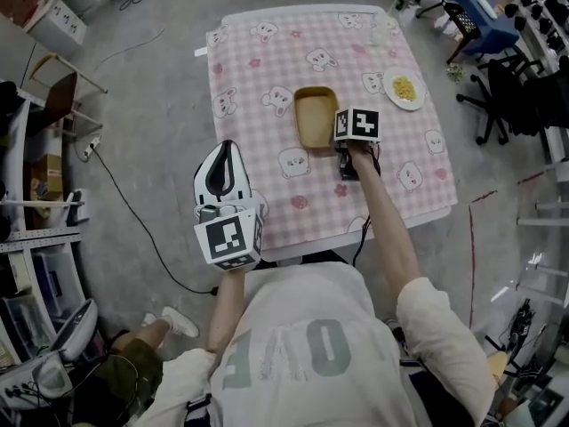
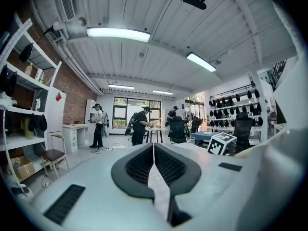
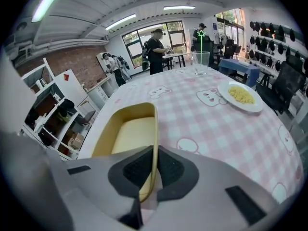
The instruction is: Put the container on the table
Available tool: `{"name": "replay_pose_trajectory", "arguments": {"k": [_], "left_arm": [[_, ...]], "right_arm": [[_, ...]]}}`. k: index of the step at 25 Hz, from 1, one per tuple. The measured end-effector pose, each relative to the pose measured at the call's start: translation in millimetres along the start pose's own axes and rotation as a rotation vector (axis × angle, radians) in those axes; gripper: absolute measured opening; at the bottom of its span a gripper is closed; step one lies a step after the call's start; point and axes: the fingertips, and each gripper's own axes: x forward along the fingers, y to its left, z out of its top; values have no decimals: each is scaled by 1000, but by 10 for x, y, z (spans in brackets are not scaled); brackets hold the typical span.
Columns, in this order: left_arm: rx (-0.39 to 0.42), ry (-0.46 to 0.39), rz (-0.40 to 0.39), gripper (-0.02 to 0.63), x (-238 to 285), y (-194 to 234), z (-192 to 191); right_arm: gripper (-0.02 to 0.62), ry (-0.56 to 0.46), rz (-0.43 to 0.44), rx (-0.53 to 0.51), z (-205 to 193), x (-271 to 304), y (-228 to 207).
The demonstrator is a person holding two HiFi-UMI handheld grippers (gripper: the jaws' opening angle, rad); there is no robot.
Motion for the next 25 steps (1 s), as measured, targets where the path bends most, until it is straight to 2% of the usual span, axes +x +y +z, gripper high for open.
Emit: {"name": "replay_pose_trajectory", "arguments": {"k": [2,3,4,5,10,13,16,20,22,25], "left_arm": [[-4,-1,9,29,4,33,7],[-6,-1,13,29,9,49,13],[-9,-2,14,29,16,63,18],[-10,-4,15,29,26,75,23],[-2,-21,7,29,44,59,56],[6,-34,-4,29,44,7,110],[15,-53,-15,29,61,-26,201],[21,-89,-25,29,70,-68,342],[28,-98,-28,29,48,-89,392],[39,-106,-30,29,9,-111,430]], "right_arm": [[35,-11,18,20,18,-1,15],[59,-17,35,33,34,-7,30],[161,-29,51,47,62,-21,43],[192,-48,61,59,107,-47,48],[198,-211,67,61,486,-412,61],[186,-351,79,17,702,-841,164],[76,-536,71,-46,834,-1376,315],[35,-766,84,-137,801,-2052,601],[31,-832,79,-196,691,-2277,732],[29,-876,56,-278,465,-2447,885]]}}
